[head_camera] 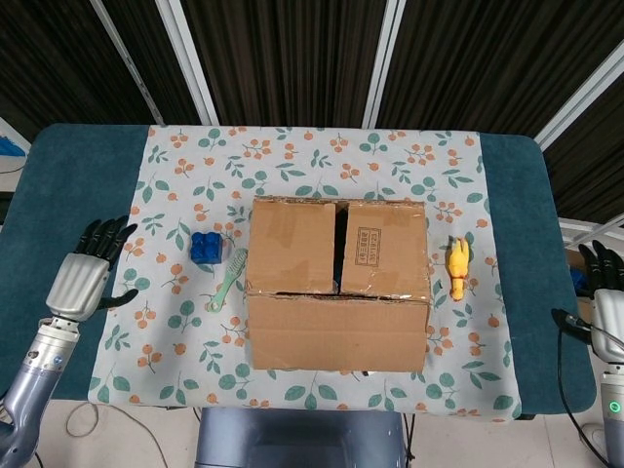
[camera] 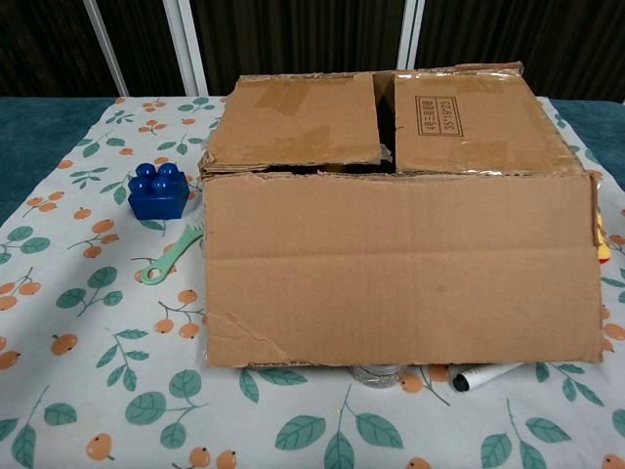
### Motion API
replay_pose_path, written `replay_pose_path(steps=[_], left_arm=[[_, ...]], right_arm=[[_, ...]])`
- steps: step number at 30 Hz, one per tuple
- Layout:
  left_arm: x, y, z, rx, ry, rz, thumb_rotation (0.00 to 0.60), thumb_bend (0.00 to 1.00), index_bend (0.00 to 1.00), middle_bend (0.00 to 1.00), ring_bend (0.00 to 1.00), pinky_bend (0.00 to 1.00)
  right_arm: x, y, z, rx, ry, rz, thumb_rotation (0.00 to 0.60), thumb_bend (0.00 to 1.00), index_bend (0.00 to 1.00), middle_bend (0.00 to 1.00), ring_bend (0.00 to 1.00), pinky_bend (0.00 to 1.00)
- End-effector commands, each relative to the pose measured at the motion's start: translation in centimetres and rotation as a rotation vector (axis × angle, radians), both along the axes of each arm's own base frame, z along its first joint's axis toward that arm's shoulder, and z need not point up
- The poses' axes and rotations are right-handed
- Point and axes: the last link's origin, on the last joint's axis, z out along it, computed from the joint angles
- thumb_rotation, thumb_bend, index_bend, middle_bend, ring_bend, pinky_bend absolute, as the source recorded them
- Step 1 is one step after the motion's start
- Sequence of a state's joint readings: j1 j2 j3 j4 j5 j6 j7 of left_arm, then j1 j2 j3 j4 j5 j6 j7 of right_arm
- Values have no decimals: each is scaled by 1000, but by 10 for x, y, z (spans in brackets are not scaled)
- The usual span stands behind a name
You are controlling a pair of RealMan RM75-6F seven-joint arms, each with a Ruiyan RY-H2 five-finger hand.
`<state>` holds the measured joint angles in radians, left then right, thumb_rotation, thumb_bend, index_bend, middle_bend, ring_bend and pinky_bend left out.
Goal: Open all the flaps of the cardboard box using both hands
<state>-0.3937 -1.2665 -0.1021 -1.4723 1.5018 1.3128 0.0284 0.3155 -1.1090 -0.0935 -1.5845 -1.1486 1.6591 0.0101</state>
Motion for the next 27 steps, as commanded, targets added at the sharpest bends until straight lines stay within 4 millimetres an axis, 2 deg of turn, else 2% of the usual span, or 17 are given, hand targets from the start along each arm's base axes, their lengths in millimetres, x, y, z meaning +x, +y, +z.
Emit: replay_pose_path(steps=[1,4,10,13,15,20,25,27], left_arm=[[18,8,3,-39,43,-35,600,170,0,0,0,7],[46,23,11,-105,72,-73,600,299,0,0,0,17],[118,64,30,-209,258,-243,600,383,0,0,0,44],[162,82,32,-237,330,-348,600,449,0,0,0,60],[188,92,29,-289,369,-388,600,477,0,0,0,77],[236,109,14,-359,489,-471,600,525,0,0,0,103],[268,112,-9,-403,586,-550,600,531,0,0,0,103],[279,112,-19,-416,622,-580,600,564,0,0,0,107]], right_arm=[[-10,3,-5,-36,-26,33,600,264,0,0,0,207],[-15,2,-7,-36,-45,30,600,266,0,0,0,207],[-19,2,-9,-40,-50,19,600,294,0,0,0,207],[-20,1,-10,-42,-55,17,600,301,0,0,0,207],[-20,1,-11,-43,-61,14,600,310,0,0,0,207],[-21,0,-10,-49,-40,22,600,357,0,0,0,207],[-23,-1,-11,-56,-13,37,600,357,0,0,0,207],[-23,-1,-11,-54,-24,33,600,357,0,0,0,207]])
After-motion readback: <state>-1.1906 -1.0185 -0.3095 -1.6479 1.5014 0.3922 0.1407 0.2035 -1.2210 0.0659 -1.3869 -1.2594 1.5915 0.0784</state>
